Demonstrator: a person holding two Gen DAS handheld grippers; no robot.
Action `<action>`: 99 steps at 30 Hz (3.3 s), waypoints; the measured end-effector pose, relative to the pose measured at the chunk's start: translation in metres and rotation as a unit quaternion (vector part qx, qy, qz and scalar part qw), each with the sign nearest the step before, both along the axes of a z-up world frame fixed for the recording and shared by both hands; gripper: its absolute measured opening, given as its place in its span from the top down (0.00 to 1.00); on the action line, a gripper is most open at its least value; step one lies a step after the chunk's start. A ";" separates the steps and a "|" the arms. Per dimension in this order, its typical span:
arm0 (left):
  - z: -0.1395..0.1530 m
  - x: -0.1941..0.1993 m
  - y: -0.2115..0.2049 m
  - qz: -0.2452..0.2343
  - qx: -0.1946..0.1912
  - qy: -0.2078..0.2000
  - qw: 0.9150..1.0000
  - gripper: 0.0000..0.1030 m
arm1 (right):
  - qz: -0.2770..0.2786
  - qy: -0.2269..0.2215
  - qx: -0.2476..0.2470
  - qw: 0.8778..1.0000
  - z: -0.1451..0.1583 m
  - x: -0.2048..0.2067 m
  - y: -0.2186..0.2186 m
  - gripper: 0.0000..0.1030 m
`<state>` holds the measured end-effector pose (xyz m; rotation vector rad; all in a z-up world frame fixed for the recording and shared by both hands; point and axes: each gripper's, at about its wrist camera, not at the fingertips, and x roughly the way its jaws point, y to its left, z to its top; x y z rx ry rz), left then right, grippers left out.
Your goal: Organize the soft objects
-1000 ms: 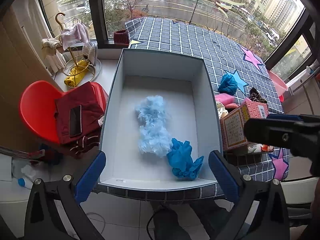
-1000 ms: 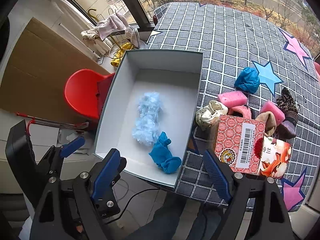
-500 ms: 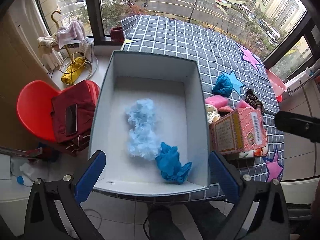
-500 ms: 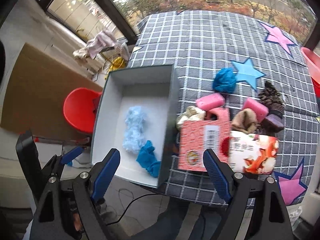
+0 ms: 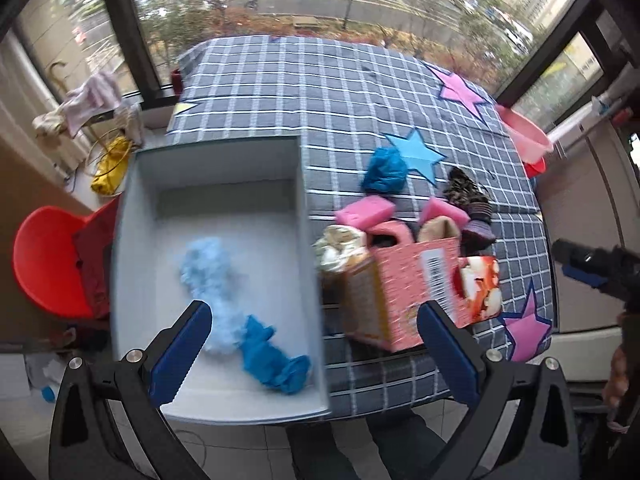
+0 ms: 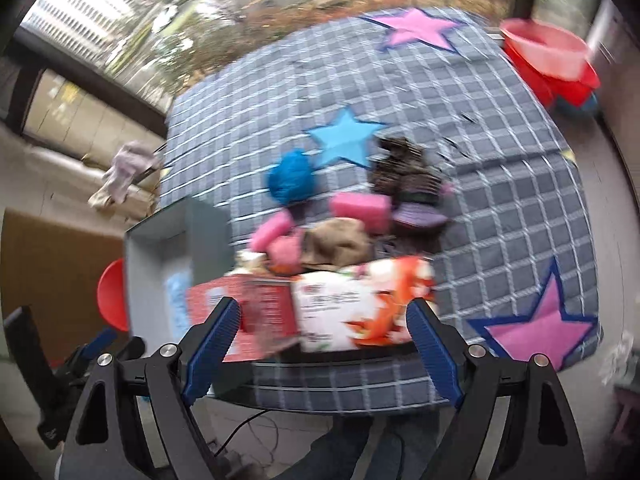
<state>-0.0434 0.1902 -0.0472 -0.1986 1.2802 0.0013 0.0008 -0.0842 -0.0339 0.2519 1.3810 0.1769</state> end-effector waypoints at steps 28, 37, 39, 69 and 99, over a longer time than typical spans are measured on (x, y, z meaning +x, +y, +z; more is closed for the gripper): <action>-0.151 0.228 -0.116 0.044 0.054 0.202 0.977 0.02 | -0.046 0.114 0.036 0.992 -0.141 0.101 -0.097 0.16; -0.196 0.244 -0.121 0.046 0.074 0.238 0.967 0.08 | -0.030 0.130 0.038 0.990 -0.175 0.119 -0.089 0.16; -0.204 0.245 -0.121 0.048 0.079 0.249 0.964 0.15 | -0.021 0.135 0.040 0.990 -0.182 0.121 -0.086 0.16; -0.089 0.203 -0.140 -0.037 0.042 0.106 0.993 0.64 | -0.032 0.086 0.056 0.994 -0.123 0.106 -0.099 0.60; 0.012 0.089 -0.090 -0.055 0.021 0.020 0.998 0.64 | 0.028 0.011 0.025 0.999 -0.027 0.045 -0.017 0.60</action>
